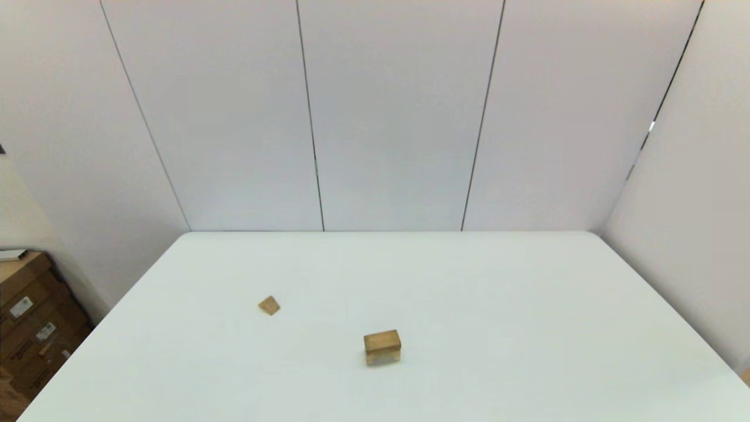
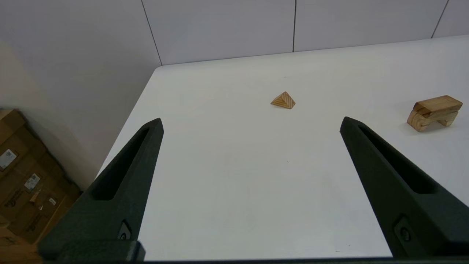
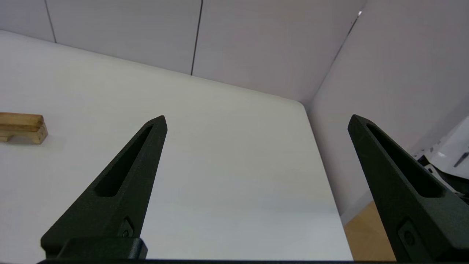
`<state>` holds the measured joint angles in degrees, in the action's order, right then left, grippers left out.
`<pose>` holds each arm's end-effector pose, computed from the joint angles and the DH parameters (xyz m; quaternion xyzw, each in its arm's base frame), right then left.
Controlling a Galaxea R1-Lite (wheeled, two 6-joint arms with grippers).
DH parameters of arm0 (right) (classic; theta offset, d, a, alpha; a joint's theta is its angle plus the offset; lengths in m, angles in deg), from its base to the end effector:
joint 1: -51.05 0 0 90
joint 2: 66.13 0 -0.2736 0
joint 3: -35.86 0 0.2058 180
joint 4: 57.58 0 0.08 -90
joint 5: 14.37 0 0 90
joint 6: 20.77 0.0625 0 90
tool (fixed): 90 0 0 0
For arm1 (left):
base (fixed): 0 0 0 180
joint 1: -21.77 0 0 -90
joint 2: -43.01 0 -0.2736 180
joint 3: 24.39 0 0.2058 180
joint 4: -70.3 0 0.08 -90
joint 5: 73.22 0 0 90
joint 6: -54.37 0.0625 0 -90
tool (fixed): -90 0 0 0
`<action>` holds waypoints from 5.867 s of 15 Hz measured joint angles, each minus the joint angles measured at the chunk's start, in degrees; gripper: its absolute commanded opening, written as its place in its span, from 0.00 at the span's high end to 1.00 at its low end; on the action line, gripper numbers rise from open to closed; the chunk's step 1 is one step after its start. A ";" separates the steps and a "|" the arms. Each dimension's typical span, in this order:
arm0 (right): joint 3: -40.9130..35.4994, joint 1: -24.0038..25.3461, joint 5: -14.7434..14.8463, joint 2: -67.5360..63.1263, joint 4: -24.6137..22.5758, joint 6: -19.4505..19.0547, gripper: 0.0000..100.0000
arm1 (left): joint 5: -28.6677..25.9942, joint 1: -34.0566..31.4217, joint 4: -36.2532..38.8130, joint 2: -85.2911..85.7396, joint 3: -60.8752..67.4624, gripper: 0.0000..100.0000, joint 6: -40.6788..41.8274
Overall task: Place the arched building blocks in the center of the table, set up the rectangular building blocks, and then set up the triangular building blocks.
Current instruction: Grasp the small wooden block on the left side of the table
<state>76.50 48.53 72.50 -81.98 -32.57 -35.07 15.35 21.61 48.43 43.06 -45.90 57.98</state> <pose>0.0661 0.0005 0.1605 -0.1244 0.0012 0.0055 0.9922 0.0603 -0.0014 0.0746 0.0315 0.0024 -0.0112 0.9994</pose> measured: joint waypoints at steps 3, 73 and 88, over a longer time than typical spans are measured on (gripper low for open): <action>-1.93 0.40 0.16 1.19 -0.11 -0.05 0.00 | 0.02 0.00 0.00 0.00 0.00 0.00 0.02; -19.13 2.43 2.62 15.82 -3.63 13.97 0.00 | -3.08 0.05 -5.64 -81.34 -44.76 0.00 -1.90; -19.13 2.43 2.62 15.82 -3.66 13.97 0.00 | -2.89 5.14 -6.51 -118.79 -65.93 0.00 2.28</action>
<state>57.37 50.95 75.12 -66.16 -36.22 -21.10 12.46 26.75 41.92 -75.72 -111.83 60.26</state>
